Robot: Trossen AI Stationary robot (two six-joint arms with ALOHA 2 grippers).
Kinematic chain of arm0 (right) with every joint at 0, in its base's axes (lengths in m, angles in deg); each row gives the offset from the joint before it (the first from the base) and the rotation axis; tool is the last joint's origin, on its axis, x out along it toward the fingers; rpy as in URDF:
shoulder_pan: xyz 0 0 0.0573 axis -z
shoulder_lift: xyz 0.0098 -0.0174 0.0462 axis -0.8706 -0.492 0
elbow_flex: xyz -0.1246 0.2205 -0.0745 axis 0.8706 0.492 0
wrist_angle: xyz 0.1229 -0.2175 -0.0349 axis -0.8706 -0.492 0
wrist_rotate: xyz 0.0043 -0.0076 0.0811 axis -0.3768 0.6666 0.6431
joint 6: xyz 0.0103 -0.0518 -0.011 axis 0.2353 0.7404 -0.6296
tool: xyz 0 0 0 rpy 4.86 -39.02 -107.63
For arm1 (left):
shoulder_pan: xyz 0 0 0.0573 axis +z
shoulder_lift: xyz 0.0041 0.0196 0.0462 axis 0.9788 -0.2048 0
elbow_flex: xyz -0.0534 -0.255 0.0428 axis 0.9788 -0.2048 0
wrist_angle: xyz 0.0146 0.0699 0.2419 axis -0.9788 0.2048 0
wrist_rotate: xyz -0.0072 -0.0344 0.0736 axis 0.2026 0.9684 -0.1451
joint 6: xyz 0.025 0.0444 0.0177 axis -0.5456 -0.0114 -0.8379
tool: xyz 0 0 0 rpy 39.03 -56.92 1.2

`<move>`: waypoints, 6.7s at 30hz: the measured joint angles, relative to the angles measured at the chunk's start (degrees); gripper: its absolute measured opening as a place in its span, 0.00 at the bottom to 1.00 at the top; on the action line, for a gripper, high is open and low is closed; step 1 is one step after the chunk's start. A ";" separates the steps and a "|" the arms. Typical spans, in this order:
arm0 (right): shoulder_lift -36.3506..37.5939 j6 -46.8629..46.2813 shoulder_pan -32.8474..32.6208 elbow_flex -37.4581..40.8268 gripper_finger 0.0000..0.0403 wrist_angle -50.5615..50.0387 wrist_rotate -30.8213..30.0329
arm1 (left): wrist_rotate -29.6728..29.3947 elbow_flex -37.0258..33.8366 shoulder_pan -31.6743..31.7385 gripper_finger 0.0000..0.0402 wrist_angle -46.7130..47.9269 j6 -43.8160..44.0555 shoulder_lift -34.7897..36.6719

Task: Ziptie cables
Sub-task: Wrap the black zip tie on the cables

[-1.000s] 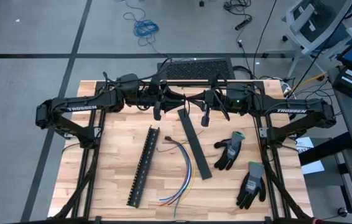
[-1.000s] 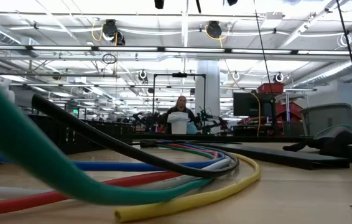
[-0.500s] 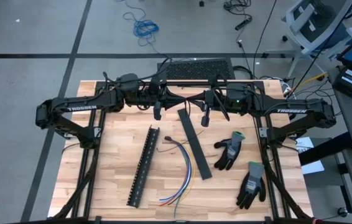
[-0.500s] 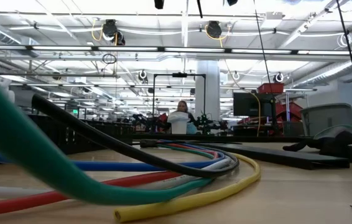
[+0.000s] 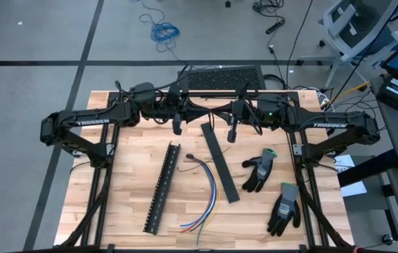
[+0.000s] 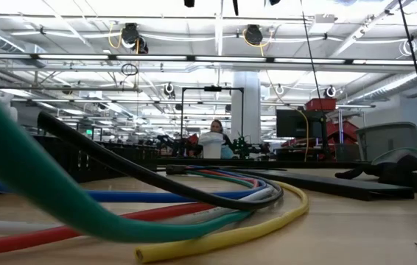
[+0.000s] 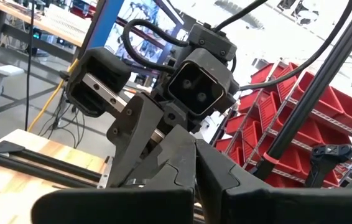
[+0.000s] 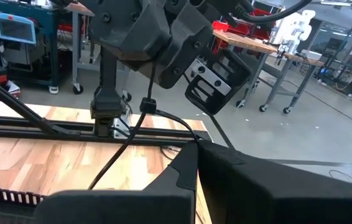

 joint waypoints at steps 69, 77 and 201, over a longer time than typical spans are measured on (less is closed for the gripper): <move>0.10 1.80 0.51 0.04 0.00 0.31 4.02 | 3.02 2.80 1.33 0.47 2.91 6.14 -2.50; 0.11 1.51 0.54 0.04 0.00 0.09 3.90 | 2.14 2.80 0.87 0.47 -0.98 6.09 -2.93; 2.54 -10.35 6.50 0.04 0.00 -45.51 9.15 | 2.51 2.89 12.40 0.31 16.21 -7.44 20.58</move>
